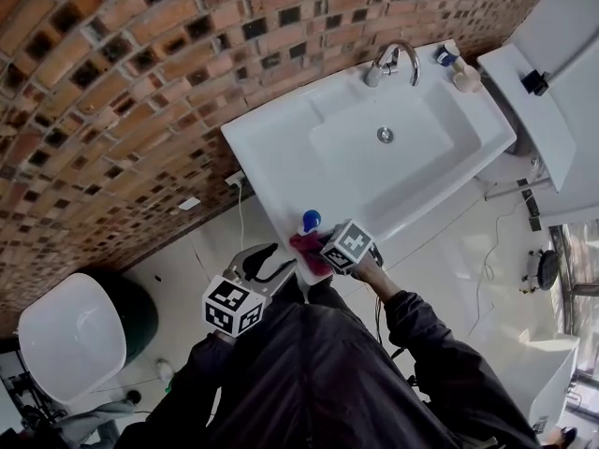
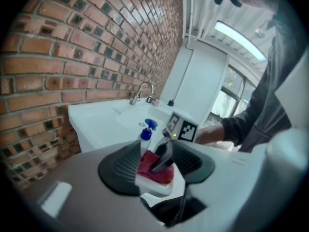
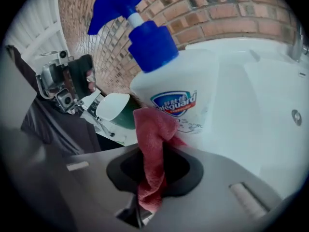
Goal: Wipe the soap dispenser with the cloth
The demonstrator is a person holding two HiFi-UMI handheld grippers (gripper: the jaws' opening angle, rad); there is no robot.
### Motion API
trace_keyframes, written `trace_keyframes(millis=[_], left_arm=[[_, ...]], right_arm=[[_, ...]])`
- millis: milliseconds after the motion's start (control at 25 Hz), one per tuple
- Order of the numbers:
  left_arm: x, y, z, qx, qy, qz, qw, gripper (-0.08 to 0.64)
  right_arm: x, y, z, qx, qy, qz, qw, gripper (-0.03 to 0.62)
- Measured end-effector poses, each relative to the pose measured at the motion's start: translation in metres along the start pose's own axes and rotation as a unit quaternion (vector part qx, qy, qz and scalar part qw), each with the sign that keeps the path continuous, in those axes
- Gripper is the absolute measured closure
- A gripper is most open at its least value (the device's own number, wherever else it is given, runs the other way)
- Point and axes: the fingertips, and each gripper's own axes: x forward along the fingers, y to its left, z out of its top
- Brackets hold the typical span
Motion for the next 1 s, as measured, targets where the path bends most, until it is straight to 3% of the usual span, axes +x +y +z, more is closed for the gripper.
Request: trace_keyframes(millis=[160, 240, 280, 320, 360, 440, 480, 520, 560, 760, 1000], left_arm=[[0.028, 0.021, 0.000, 0.014, 0.030, 0.014, 0.9993, 0.334], [0.040, 0.025, 0.003, 0.021, 0.038, 0.001, 0.9991, 0.330], [0.047, 0.026, 0.004, 0.024, 0.042, -0.008, 0.9988, 0.329], [0.053, 0.027, 0.005, 0.026, 0.045, -0.017, 0.9985, 0.328], [0.058, 0.029, 0.006, 0.026, 0.047, -0.026, 0.9982, 0.328], [0.068, 0.033, 0.007, 0.026, 0.054, -0.040, 0.9974, 0.328], [0.072, 0.035, 0.006, 0.027, 0.060, -0.045, 0.9968, 0.328], [0.076, 0.036, 0.005, 0.029, 0.068, -0.051, 0.9960, 0.328], [0.079, 0.037, 0.003, 0.029, 0.076, -0.057, 0.9951, 0.327], [0.093, 0.036, -0.006, 0.029, 0.106, -0.083, 0.9905, 0.337], [0.099, 0.037, -0.012, 0.032, 0.116, -0.074, 0.9900, 0.371]], right_arm=[[-0.029, 0.020, 0.008, -0.001, -0.038, 0.027, 0.999, 0.534], [-0.055, 0.018, 0.021, 0.036, -0.106, 0.016, 0.994, 0.534], [-0.071, 0.013, 0.029, 0.081, -0.163, 0.013, 0.983, 0.534], [-0.087, 0.006, 0.038, 0.144, -0.231, 0.016, 0.962, 0.534], [-0.102, -0.002, 0.045, 0.222, -0.302, 0.028, 0.927, 0.534], [-0.120, -0.018, 0.046, 0.380, -0.417, 0.069, 0.823, 0.534], [-0.120, -0.025, 0.043, 0.439, -0.448, 0.087, 0.774, 0.534], [-0.116, -0.028, 0.038, 0.477, -0.461, 0.099, 0.742, 0.534], [-0.109, -0.030, 0.034, 0.496, -0.460, 0.103, 0.729, 0.534], [-0.078, -0.037, 0.036, 0.497, -0.421, 0.089, 0.753, 0.534], [-0.048, -0.063, 0.021, 0.507, -0.353, 0.004, 0.786, 0.534]])
